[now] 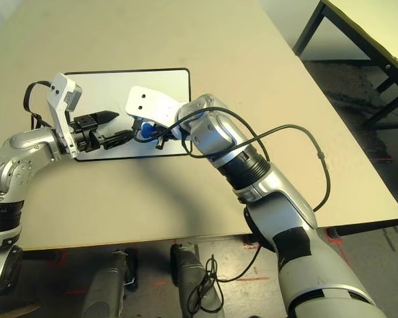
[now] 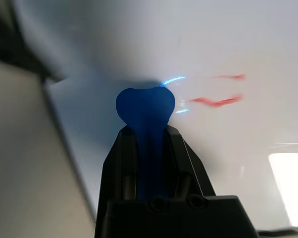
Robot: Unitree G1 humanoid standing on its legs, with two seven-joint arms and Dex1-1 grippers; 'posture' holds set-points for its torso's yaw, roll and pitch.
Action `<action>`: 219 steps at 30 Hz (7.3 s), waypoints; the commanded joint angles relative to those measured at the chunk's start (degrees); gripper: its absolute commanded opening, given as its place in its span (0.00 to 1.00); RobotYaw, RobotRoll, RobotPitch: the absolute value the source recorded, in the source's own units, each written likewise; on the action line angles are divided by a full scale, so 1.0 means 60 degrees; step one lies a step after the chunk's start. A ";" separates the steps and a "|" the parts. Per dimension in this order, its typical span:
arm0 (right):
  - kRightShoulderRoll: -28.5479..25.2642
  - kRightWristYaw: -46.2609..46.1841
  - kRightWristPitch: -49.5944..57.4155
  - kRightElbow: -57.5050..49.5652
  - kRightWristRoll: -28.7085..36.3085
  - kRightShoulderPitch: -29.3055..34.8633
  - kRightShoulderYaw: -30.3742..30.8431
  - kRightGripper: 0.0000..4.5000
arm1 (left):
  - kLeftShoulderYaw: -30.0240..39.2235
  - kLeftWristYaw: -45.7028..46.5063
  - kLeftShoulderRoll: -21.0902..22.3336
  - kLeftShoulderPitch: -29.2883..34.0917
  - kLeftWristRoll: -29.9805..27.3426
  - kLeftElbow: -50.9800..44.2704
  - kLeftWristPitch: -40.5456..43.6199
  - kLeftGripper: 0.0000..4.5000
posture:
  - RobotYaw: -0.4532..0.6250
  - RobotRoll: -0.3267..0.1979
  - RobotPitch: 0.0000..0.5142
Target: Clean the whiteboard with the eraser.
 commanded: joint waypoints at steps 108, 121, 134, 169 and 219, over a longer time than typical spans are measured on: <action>0.0520 -0.0426 0.0412 -0.0265 -0.0550 0.0923 -0.0397 0.13 | 0.0465 -0.0374 0.1435 -0.0022 0.0290 0.0715 -0.0155 1.00 | 0.45 0.62 0.50; 0.0915 -0.1372 -0.0844 0.2107 -0.0582 -0.0414 -0.1101 0.13 | 0.0424 -0.0235 0.1268 0.0015 0.0238 0.0470 0.0009 1.00 | 0.45 0.62 0.49; 0.0441 -0.0308 0.0778 -0.0508 -0.0700 0.1071 -0.0300 0.13 | 0.0376 -0.0249 0.1246 -0.0102 0.0264 0.0501 0.0037 1.00 | 0.44 0.62 0.49; 0.1335 -0.0268 0.0503 -0.0069 -0.0550 0.0433 -0.0329 0.13 | 0.0342 -0.0237 0.1189 -0.0070 0.0243 0.0393 0.0023 1.00 | 0.45 0.62 0.46; 0.1545 -0.0399 0.0718 -0.0522 -0.0434 0.0352 -0.0350 0.13 | 0.0373 -0.0284 0.1197 0.0169 0.0290 0.0428 -0.0111 1.00 | 0.45 0.62 0.49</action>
